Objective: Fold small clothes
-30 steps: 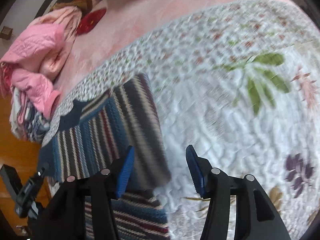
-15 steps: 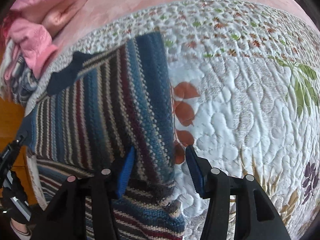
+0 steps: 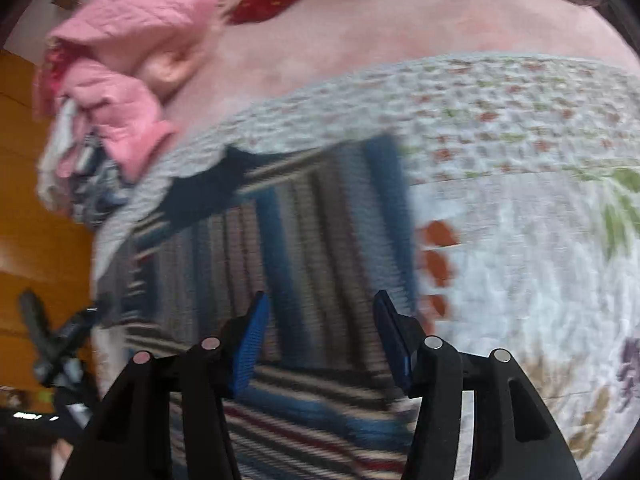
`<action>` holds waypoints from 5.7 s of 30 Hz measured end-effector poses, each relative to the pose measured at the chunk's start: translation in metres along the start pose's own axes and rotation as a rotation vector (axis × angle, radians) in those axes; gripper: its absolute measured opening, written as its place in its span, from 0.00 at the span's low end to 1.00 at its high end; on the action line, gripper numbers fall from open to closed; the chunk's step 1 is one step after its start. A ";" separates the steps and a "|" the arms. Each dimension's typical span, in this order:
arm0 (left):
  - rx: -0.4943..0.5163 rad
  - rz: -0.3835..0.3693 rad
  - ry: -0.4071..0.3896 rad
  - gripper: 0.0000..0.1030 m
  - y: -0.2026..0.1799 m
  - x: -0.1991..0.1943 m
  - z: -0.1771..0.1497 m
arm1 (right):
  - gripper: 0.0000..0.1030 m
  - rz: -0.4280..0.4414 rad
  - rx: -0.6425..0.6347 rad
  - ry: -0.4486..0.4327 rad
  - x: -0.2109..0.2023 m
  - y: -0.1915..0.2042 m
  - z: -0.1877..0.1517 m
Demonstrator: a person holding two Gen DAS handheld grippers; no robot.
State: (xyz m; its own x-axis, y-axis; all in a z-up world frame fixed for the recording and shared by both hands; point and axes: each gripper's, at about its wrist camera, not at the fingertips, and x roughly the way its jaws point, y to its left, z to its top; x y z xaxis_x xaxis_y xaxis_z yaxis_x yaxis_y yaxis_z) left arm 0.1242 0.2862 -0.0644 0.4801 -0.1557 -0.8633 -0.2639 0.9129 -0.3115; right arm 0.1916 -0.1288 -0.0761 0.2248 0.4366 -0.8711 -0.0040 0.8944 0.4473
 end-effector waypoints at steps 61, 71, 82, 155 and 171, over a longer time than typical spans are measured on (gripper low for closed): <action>-0.723 0.053 -0.160 0.13 0.411 -0.035 0.025 | 0.64 -0.230 -0.240 0.102 0.078 0.060 -0.041; -0.532 0.069 -0.235 0.10 0.350 -0.067 0.051 | 0.64 -0.207 -0.196 0.097 0.078 0.053 -0.035; -0.312 -0.093 -0.185 0.09 0.205 -0.063 0.053 | 0.63 -0.201 -0.168 0.072 0.063 0.046 -0.030; -0.041 0.171 -0.011 0.42 0.108 -0.016 0.026 | 0.23 0.084 -0.124 0.197 0.164 0.217 -0.013; 0.056 0.200 0.142 0.42 0.102 0.024 0.006 | 0.33 -0.124 -0.147 0.154 0.149 0.176 -0.007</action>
State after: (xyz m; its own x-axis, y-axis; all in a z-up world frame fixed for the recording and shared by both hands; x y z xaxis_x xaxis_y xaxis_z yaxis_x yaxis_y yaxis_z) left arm 0.1137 0.3774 -0.1150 0.2996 -0.0175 -0.9539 -0.2931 0.9498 -0.1095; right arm 0.2176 0.0950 -0.1288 0.0812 0.3226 -0.9430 -0.1302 0.9415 0.3109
